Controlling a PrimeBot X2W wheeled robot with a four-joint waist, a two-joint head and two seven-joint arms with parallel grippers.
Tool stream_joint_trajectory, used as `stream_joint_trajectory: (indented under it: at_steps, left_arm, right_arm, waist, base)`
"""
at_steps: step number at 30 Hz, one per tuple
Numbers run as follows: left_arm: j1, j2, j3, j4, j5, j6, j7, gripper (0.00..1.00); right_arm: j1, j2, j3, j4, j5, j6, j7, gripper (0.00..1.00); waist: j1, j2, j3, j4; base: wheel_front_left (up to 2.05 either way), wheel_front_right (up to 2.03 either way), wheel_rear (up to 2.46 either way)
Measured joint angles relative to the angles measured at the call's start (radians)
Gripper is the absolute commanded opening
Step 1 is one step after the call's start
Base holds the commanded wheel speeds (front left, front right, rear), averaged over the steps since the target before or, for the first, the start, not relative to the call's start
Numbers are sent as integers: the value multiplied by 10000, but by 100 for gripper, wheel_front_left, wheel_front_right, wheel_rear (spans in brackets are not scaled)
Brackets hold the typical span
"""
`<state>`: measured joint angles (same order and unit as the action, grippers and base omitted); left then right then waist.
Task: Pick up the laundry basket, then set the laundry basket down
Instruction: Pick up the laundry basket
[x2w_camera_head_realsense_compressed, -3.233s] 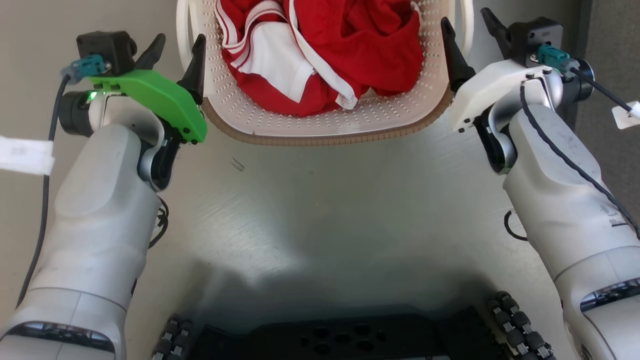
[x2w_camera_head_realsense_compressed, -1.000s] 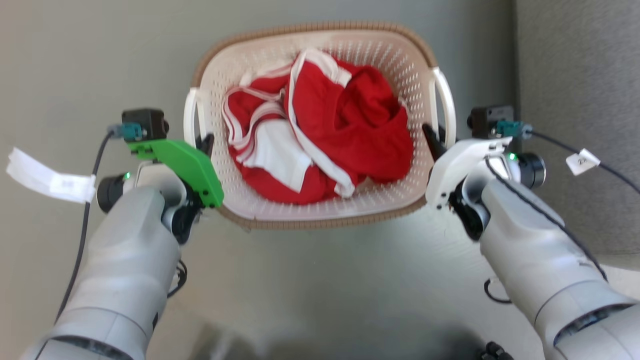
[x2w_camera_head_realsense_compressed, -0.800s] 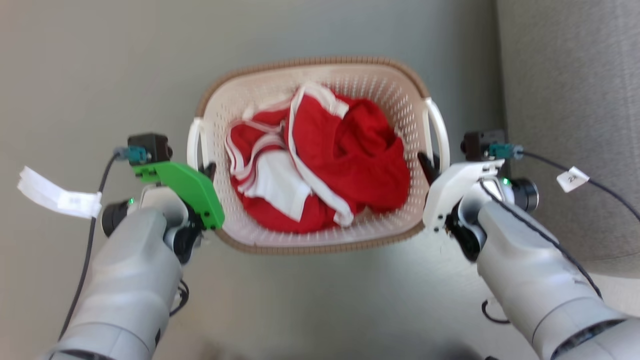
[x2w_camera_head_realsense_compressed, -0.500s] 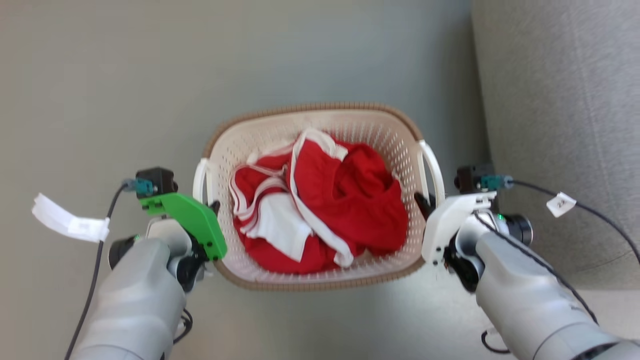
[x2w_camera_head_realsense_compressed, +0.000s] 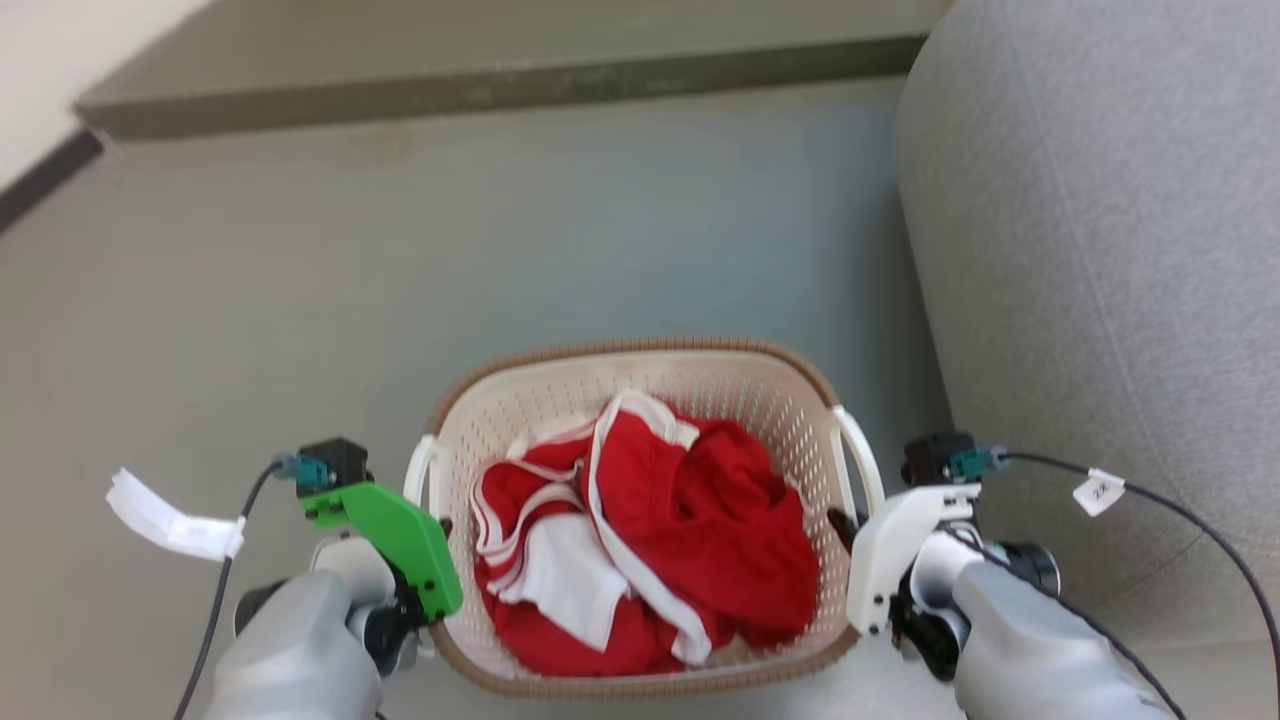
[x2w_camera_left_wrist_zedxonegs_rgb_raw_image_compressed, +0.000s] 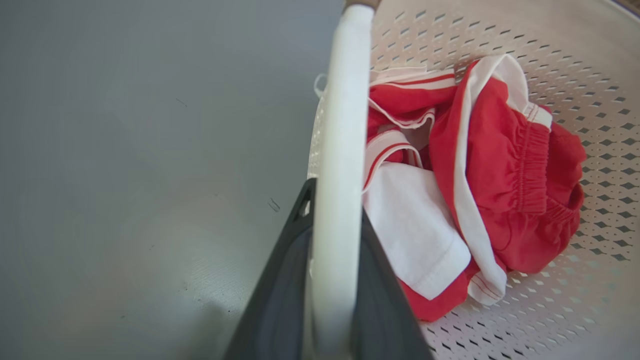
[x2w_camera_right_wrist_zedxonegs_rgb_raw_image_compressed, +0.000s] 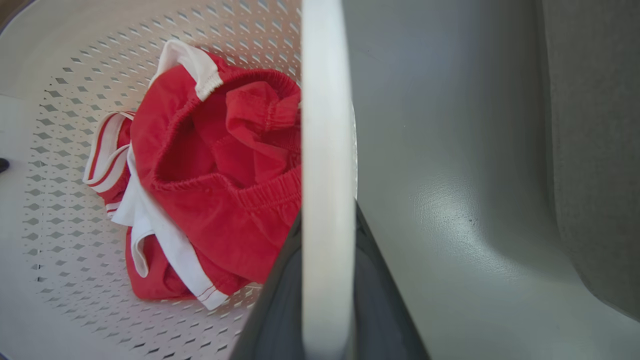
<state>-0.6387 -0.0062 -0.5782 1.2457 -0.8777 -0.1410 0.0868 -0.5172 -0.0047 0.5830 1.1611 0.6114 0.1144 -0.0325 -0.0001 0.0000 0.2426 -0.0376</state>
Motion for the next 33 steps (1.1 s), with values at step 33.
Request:
stream_joint_trajectory:
  at_steps: [33]
  left_arm:
    - [1649, -13, -44, 245, -518, 0, 1018, 0]
  right_arm:
    - [1487, 19, 884, -2, 1191, 84, 1528, 0]
  waist:
    - [0, 0, -3322, -150]
  base:
    - [0, 0, 0]
